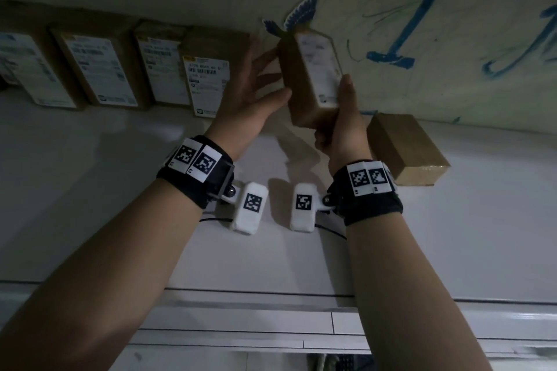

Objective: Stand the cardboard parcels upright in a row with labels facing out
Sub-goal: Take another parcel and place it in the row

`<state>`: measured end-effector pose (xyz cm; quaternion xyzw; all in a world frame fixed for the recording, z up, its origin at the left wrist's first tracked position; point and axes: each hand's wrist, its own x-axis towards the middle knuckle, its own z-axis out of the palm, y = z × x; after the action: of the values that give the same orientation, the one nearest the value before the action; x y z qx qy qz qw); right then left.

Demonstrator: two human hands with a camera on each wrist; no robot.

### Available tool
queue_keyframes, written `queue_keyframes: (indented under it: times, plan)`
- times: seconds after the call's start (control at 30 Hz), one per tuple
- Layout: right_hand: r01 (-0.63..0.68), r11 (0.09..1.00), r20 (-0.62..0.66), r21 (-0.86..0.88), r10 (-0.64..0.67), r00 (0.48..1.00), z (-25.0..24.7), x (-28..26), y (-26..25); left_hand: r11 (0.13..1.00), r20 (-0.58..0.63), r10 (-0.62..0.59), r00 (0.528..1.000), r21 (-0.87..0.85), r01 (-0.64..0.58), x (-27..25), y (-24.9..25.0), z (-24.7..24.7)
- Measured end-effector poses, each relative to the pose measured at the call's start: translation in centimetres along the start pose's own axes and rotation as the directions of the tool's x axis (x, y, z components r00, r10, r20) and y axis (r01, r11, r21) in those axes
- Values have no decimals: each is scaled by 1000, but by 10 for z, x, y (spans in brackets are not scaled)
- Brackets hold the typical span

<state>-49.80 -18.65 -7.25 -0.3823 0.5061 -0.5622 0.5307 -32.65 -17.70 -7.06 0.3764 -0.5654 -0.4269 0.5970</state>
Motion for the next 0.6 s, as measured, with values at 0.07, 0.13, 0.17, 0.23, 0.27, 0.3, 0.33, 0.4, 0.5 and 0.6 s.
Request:
queue_keyframes:
  times: [0.07,0.13,0.17,0.23,0.27,0.3,0.33,0.4,0.5,0.6]
  plan:
    - [-43,998,23,45,42,999,3,-2,-1,1000,30,-3,1000,-25,3,-3,4,2]
    - [-59,998,89,24,57,994,4,-4,-2,1000,80,27,996,-4,-27,-5,7,5]
    - [-56,998,116,5,55,992,5,-7,-3,999,102,34,994,0,-34,-7,10,6]
    - [-6,999,156,-48,14,988,5,-10,-2,999,101,24,995,19,-26,-8,14,6]
    - [42,997,180,-66,-30,983,5,-12,-3,999,85,23,996,31,-26,-8,16,5]
    - [87,994,201,-63,-73,977,5,-14,-2,999,63,23,998,45,-26,-8,16,3]
    - [125,991,212,-45,-113,971,5,-16,-1,998,41,29,999,62,-32,-8,15,2]
    - [178,984,211,8,-175,962,6,-18,-3,996,27,37,999,84,-39,-8,15,0]
    - [245,969,193,20,-244,950,10,-16,-8,994,61,39,997,103,-45,-4,20,-5]
    - [258,966,132,-5,-255,958,20,-5,-20,995,-22,95,995,36,-94,4,30,-20]
